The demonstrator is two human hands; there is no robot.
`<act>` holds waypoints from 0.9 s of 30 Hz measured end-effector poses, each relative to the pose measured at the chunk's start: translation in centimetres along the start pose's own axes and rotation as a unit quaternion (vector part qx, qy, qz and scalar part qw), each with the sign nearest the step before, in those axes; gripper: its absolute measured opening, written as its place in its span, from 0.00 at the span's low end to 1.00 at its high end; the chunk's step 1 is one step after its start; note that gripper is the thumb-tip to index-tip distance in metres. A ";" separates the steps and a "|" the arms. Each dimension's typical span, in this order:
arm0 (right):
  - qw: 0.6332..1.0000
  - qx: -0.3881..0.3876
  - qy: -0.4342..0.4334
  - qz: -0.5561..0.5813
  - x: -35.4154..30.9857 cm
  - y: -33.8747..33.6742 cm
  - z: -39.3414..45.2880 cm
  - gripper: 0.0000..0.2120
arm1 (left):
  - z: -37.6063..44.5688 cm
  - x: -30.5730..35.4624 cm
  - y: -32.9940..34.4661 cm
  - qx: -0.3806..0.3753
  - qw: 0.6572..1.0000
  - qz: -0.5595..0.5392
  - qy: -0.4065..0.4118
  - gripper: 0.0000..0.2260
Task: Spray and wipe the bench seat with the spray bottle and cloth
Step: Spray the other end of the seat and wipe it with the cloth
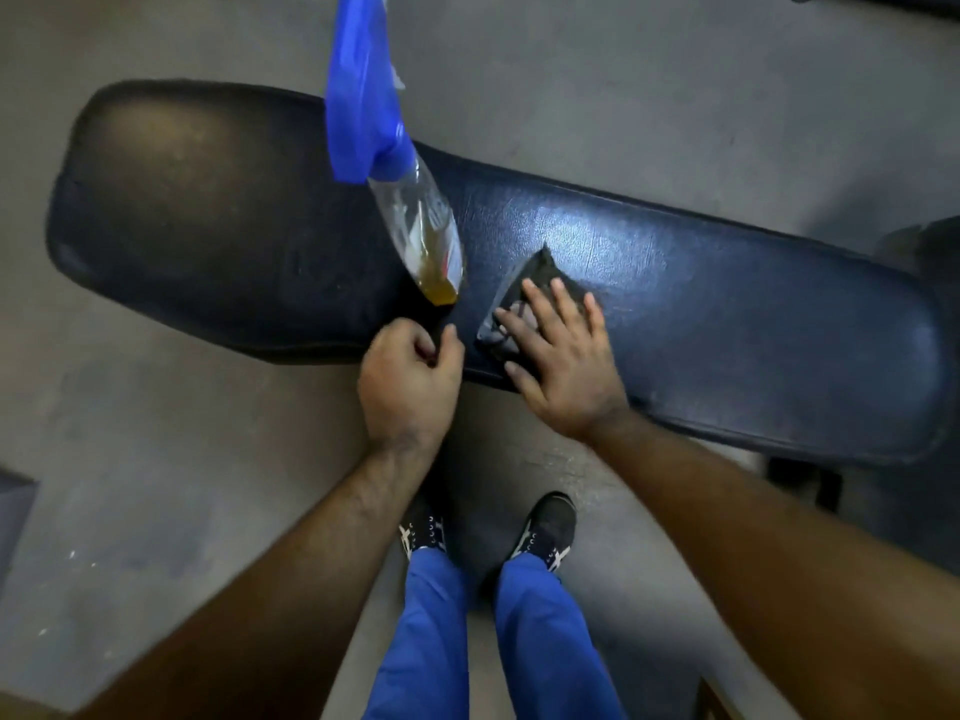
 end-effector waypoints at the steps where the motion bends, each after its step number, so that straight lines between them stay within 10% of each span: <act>1: 1.000 0.008 -0.022 -0.016 1.3 -0.3 0.5 0.28 | 0.4 0.0 -0.1 0.018 1.000 -0.016 -0.019 0.14; 5: 0.956 0.082 0.280 0.030 -1.8 1.1 0.9 0.30 | 2.2 -0.1 0.3 0.049 0.994 -0.084 -0.040 0.26; 10: 0.998 0.050 -0.007 -0.023 -2.8 1.6 -1.5 0.29 | 4.8 0.6 0.1 0.023 0.986 -0.167 0.001 0.23; 14: 0.949 0.079 0.301 0.045 -3.7 0.7 2.9 0.27 | 6.2 0.7 -0.8 -0.012 0.994 -0.096 0.046 0.16; 18: 0.995 -0.005 0.100 0.014 -3.6 -0.3 5.7 0.30 | 7.2 0.0 -2.3 -0.036 0.995 -0.083 0.033 0.14; 22: 0.952 0.008 0.305 0.035 -3.2 -1.1 10.1 0.28 | 8.9 -1.8 -4.3 -0.034 0.996 -0.078 0.019 0.15; 27: 0.995 -0.008 0.099 0.027 -5.6 -1.0 13.2 0.28 | 10.9 -3.0 -5.6 -0.047 0.996 -0.073 0.026 0.15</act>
Point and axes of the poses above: each hand's wrist, its own z-axis towards the middle knuckle, its own y-axis out of the palm, x = y × z, the point moved 1 cm from there along z, towards the middle knuckle, and after that the axes turned 15 degrees about y, right-handed, at the moved point
